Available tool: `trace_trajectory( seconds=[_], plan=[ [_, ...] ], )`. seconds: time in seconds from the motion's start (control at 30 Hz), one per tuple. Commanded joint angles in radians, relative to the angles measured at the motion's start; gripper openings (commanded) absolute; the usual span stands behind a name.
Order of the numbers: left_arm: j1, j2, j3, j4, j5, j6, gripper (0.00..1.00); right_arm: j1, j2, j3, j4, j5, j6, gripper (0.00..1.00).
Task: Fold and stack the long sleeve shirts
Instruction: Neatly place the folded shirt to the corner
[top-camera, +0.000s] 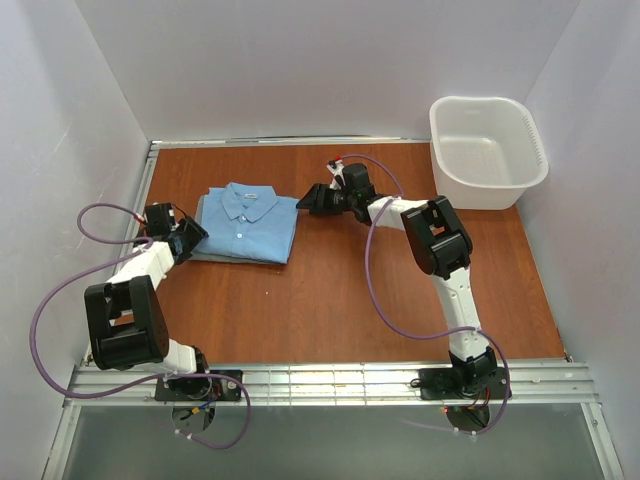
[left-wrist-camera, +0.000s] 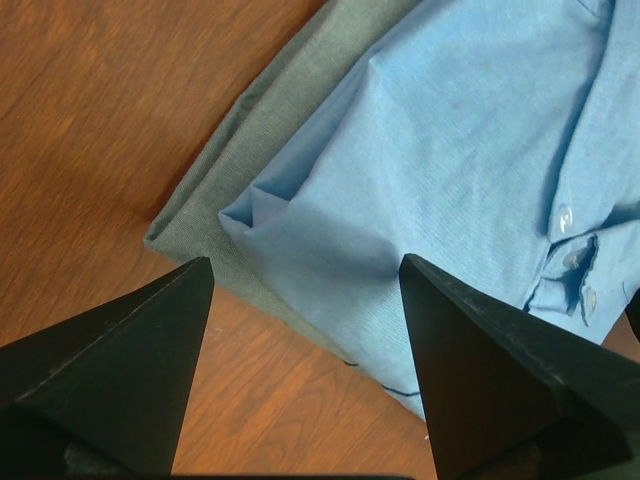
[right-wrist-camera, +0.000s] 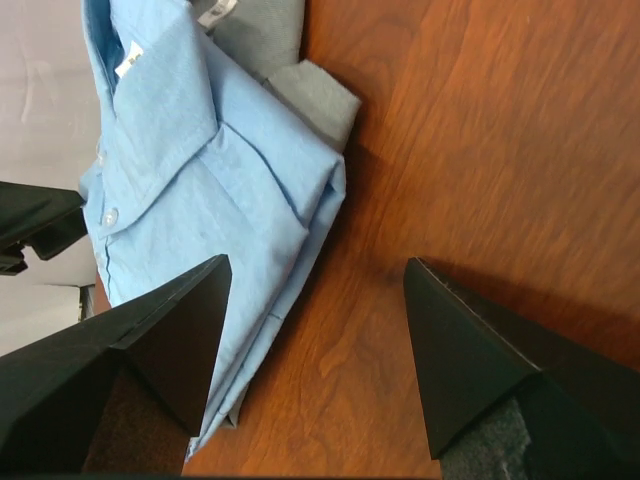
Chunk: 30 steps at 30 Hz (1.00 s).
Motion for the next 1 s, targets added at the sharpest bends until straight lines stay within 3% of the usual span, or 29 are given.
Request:
trace_trajectory(
  seconds=[0.0, 0.2, 0.33, 0.57, 0.8, 0.97],
  plan=[
    [-0.003, -0.034, -0.025, 0.059, -0.047, -0.040, 0.71, 0.001, 0.041, 0.062, 0.003, 0.001, -0.011, 0.65],
    [-0.001, -0.046, -0.074, 0.082, -0.068, -0.089, 0.64, 0.002, 0.067, 0.074, 0.018, -0.010, 0.008, 0.62],
    [0.000, -0.058, -0.115, 0.090, -0.104, -0.118, 0.53, 0.002, 0.077, 0.076, 0.033, -0.014, 0.025, 0.56],
    [0.002, -0.062, -0.148, 0.113, -0.095, -0.120, 0.44, 0.002, 0.112, 0.111, 0.046, -0.025, 0.055, 0.57],
    [0.004, -0.059, -0.134, 0.113, -0.085, -0.088, 0.40, 0.008, 0.135, 0.163, 0.058, -0.056, 0.060, 0.57],
    [0.002, -0.054, -0.115, 0.111, -0.082, -0.074, 0.47, 0.021, 0.153, 0.200, 0.058, -0.082, 0.060, 0.57]
  ],
)
